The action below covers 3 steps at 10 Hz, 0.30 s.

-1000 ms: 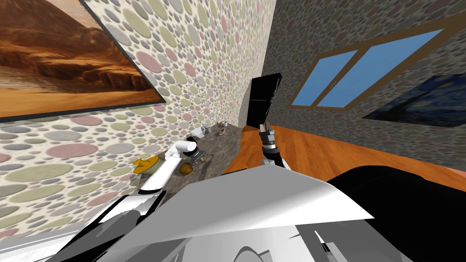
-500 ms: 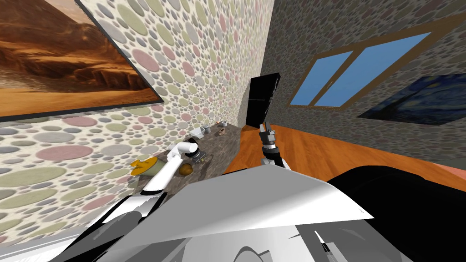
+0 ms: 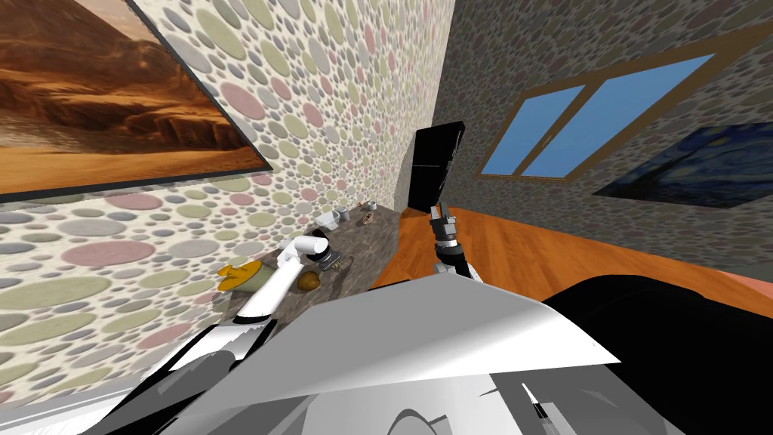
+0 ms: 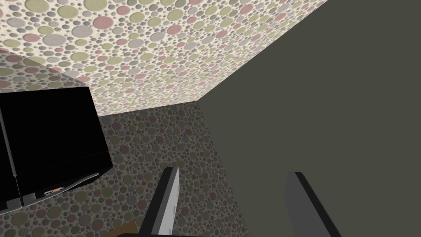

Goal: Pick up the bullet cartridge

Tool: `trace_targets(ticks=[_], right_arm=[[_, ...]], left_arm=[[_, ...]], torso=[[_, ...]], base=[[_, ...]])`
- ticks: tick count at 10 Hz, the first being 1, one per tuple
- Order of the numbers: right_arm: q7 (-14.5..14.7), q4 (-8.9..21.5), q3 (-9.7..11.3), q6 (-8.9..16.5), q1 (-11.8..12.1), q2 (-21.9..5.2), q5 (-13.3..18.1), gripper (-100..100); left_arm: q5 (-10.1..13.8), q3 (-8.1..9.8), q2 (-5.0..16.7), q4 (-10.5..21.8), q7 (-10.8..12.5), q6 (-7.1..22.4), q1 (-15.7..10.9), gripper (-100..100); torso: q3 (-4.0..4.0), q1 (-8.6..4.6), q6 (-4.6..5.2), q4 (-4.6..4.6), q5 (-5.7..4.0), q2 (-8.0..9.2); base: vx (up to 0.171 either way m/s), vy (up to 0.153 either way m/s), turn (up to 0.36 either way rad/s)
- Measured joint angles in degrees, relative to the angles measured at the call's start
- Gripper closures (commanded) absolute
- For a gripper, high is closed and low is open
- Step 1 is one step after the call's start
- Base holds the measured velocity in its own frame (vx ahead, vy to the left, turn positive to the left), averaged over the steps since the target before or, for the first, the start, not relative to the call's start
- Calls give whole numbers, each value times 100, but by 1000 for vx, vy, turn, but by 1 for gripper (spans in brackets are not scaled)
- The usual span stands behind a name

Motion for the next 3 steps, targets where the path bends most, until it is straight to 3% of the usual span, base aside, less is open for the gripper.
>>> trace_targets(ticks=[2,3], right_arm=[[0,0,0,0,0,0,0,0],[0,0,0,0,0,0,0,0]], left_arm=[[106,62,78,-154,9,174,-44,100],[112,68,83,-164,10,194,-46,0]], torso=[[0,-11,-2,1,-4,-1],[-1,-7,0,0,-2,-1]], base=[[10,-21,41],[0,0,0]])
